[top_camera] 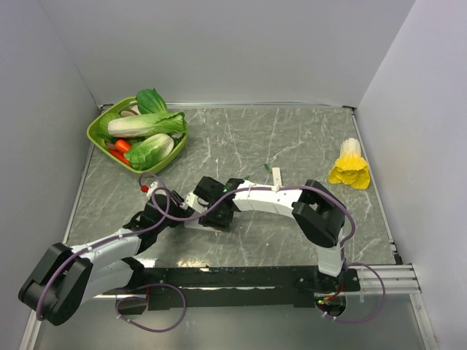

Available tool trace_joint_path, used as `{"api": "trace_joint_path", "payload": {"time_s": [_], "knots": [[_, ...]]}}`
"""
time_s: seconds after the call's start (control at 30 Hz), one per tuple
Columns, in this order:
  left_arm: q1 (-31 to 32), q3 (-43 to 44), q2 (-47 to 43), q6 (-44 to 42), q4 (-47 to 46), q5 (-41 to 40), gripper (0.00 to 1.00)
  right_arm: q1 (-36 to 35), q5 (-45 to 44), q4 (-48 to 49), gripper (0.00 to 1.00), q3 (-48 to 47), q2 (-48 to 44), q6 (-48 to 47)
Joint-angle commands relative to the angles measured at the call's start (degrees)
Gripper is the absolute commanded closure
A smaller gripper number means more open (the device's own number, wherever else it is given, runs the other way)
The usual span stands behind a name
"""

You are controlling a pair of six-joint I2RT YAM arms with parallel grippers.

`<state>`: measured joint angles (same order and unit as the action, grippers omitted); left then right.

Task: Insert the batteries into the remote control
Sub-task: Load the battery cover into the remote control.

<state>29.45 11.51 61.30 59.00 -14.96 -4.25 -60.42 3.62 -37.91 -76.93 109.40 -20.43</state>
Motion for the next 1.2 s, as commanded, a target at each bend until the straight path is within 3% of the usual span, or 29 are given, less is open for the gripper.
{"api": "trace_joint_path", "payload": {"time_s": [0.0, 0.63, 1.17], "knots": [[0.3, -0.3, 0.8, -2.0, 3.7, 1.3, 0.40, -0.6, -0.9, -2.6, 0.64, -1.9, 1.1, -1.8], [0.2, 0.0, 0.8, -2.1, 3.9, 1.4, 0.37, -0.6, 1.1, -1.3, 0.57, -2.2, 1.4, -2.3], [0.3, -0.1, 1.2, -2.2, 3.6, 1.7, 0.37, -0.6, 2.3, -1.4, 0.43, -2.2, 1.2, -3.1]]}}
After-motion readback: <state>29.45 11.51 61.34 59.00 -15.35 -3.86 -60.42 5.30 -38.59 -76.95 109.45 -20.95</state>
